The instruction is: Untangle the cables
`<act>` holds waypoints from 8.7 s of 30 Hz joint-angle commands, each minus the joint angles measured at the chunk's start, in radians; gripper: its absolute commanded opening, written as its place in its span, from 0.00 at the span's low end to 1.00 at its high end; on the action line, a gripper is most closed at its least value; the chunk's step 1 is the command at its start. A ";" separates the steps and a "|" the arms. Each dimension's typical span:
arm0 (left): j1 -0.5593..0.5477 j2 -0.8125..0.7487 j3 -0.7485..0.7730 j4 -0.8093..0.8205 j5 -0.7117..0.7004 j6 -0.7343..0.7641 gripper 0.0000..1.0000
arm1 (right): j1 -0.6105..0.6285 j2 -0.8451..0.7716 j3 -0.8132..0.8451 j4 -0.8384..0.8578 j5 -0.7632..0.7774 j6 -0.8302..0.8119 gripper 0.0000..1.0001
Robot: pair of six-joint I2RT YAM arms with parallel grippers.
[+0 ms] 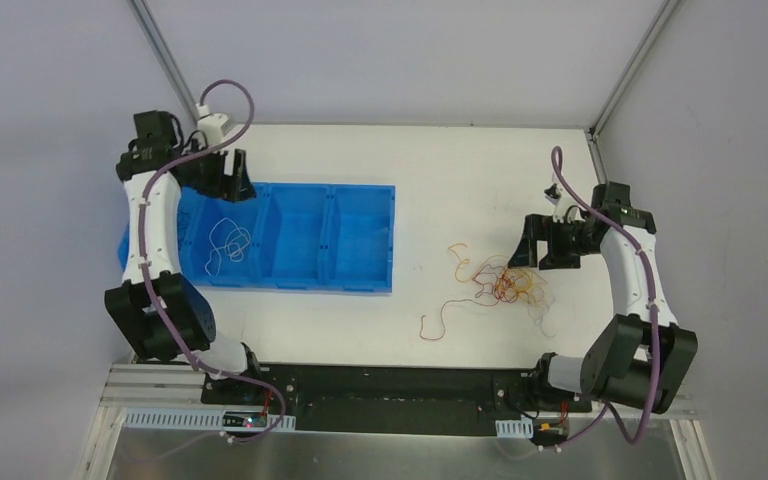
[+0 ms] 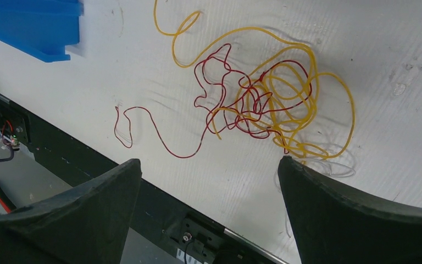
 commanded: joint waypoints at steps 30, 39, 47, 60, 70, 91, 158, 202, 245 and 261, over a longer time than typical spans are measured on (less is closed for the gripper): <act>-1.405 0.623 0.215 0.599 -0.046 -0.231 0.71 | 0.014 0.435 0.071 0.028 0.188 0.198 0.65; -1.451 0.675 0.241 0.566 -0.082 -0.140 0.19 | 0.036 0.452 0.009 0.098 0.287 0.196 0.59; -1.398 0.371 0.278 0.525 -0.049 -0.241 0.00 | 0.086 0.486 -0.011 0.139 0.454 0.163 0.39; -1.136 0.160 0.628 0.441 0.067 -0.408 0.00 | 0.119 0.546 -0.003 0.145 0.577 0.093 0.00; -0.946 0.173 0.969 0.419 -0.029 -0.449 0.00 | 0.115 0.553 -0.017 0.152 0.657 0.056 0.00; -0.711 -0.274 0.342 0.429 -0.112 -0.497 0.00 | 0.115 0.479 0.033 0.042 0.543 0.052 0.00; -1.043 0.056 -0.129 0.593 0.052 -0.383 0.82 | 0.045 0.305 0.132 -0.299 0.101 -0.070 0.00; -1.150 0.139 0.099 0.861 0.108 -0.562 0.00 | 0.162 0.102 0.264 -0.536 -0.244 -0.239 0.18; -0.605 -0.028 -0.183 0.689 0.043 -0.236 0.37 | 0.048 -0.004 0.056 -0.341 0.050 -0.155 0.77; -0.777 -0.080 -0.123 0.519 0.010 -0.177 0.96 | 0.054 0.163 -0.052 0.043 0.366 0.002 0.66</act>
